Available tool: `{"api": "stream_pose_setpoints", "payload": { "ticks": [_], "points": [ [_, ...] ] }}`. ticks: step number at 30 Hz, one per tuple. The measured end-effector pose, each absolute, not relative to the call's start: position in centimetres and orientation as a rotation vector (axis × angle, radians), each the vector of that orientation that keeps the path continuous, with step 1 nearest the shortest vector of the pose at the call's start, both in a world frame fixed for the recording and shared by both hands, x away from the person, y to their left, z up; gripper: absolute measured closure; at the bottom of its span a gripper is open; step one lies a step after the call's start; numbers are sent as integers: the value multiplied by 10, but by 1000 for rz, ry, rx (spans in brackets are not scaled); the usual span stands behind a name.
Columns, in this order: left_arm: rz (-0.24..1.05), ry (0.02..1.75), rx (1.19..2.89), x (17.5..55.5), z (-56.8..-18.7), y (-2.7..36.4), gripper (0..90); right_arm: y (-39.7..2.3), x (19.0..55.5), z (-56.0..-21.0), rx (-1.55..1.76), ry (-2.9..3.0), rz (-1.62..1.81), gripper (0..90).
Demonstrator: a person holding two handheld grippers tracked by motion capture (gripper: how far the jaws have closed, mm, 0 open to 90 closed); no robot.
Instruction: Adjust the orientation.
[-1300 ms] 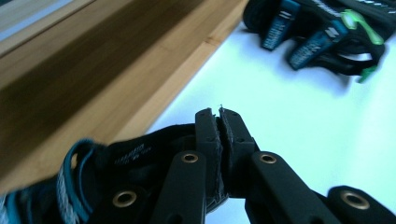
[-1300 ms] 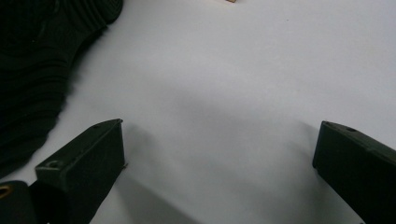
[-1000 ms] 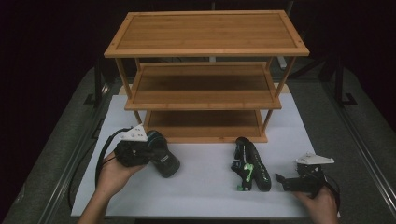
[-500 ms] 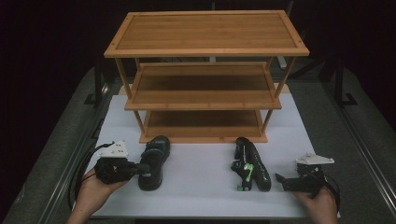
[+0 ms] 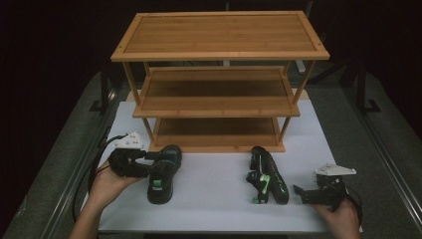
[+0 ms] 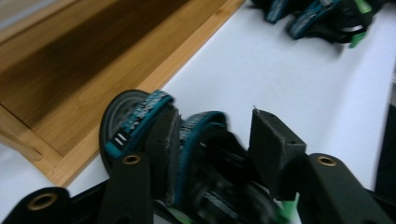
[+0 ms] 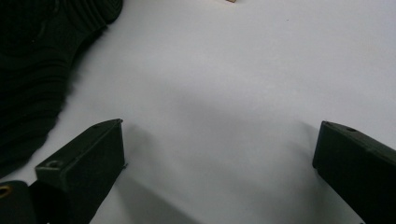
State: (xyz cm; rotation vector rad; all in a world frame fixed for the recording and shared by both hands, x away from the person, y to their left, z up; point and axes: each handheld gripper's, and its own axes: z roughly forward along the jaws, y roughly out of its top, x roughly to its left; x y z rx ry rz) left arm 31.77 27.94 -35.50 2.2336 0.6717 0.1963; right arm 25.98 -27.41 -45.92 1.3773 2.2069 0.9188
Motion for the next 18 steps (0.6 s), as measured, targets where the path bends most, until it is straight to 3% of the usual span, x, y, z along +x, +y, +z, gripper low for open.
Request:
{"api": "stream_pose_setpoints", "payload": {
  "ticks": [10,14,18],
  "points": [
    [63,683,2255,340,-388,279,488,-274,260,-459,1375,2206,921,16],
    [58,674,2275,341,-395,280,659,-274,260,-459,1374,2206,920,16],
    [69,662,2267,342,-394,282,687,-274,260,-459,1375,2207,920,16]
  ]
}}
